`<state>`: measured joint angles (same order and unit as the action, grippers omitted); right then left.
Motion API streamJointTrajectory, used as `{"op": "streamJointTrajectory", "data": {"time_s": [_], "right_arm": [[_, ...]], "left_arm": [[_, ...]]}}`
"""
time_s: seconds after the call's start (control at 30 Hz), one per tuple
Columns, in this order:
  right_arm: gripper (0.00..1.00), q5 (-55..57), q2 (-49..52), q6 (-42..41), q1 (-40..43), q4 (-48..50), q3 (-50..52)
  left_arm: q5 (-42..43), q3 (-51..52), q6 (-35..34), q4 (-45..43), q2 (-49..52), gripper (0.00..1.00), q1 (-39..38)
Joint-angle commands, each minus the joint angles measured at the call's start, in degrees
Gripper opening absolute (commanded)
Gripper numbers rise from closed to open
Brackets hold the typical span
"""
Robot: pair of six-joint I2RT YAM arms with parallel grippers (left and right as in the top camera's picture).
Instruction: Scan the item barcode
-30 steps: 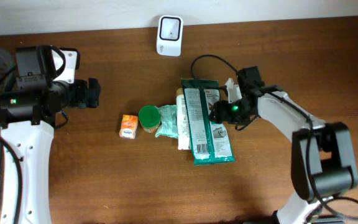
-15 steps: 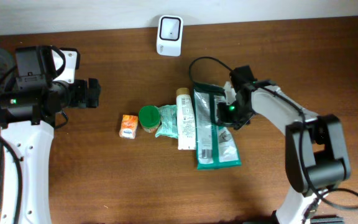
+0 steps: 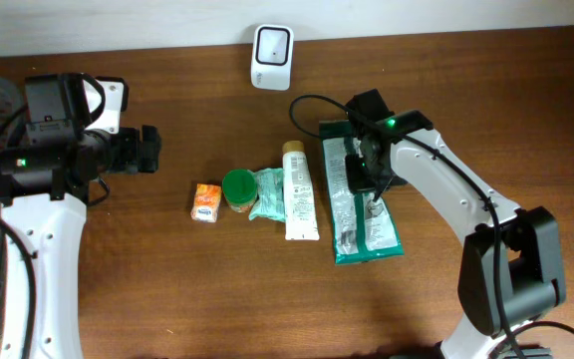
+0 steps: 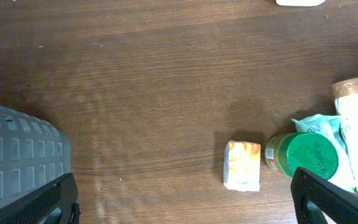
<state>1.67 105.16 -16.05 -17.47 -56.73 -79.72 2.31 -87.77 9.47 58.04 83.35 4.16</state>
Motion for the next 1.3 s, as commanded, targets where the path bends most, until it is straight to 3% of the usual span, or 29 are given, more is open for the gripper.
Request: {"op": "streamJointTrajectory", "data": {"time_s": [0.0, 0.2, 0.53, 0.73, 0.9, 1.03, 1.27], "right_arm": [[0.04, -11.5, -1.46, 4.22, 3.61, 0.15, -1.7], [0.04, -30.88, -5.68, 9.9, 10.47, -0.26, -3.74], [0.04, -36.41, -15.89, 9.53, 13.75, 1.4, -3.82], [0.04, -36.44, -16.02, 2.01, 13.75, 1.44, -3.82], [0.04, -34.49, -13.09, 4.0, 13.0, -0.63, -3.8], [0.04, -35.12, -5.97, 7.1, 7.23, -0.48, -3.8], [0.04, -33.03, 3.67, 5.09, -0.59, 4.0, -3.8]], "left_arm": [[-0.2, -0.46, 0.92, -0.04, -0.11, 0.99, 0.24], [-0.2, -0.46, 0.92, -0.04, -0.11, 0.99, 0.24], [-0.2, -0.46, 0.92, -0.04, -0.11, 0.99, 0.24], [-0.2, -0.46, 0.92, -0.07, -0.11, 0.99, 0.24], [-0.2, -0.46, 0.92, -0.07, -0.11, 0.99, 0.26], [-0.2, -0.46, 0.92, -0.07, -0.11, 0.99, 0.26], [-0.2, -0.46, 0.92, -0.04, -0.11, 0.99, 0.24]]}}
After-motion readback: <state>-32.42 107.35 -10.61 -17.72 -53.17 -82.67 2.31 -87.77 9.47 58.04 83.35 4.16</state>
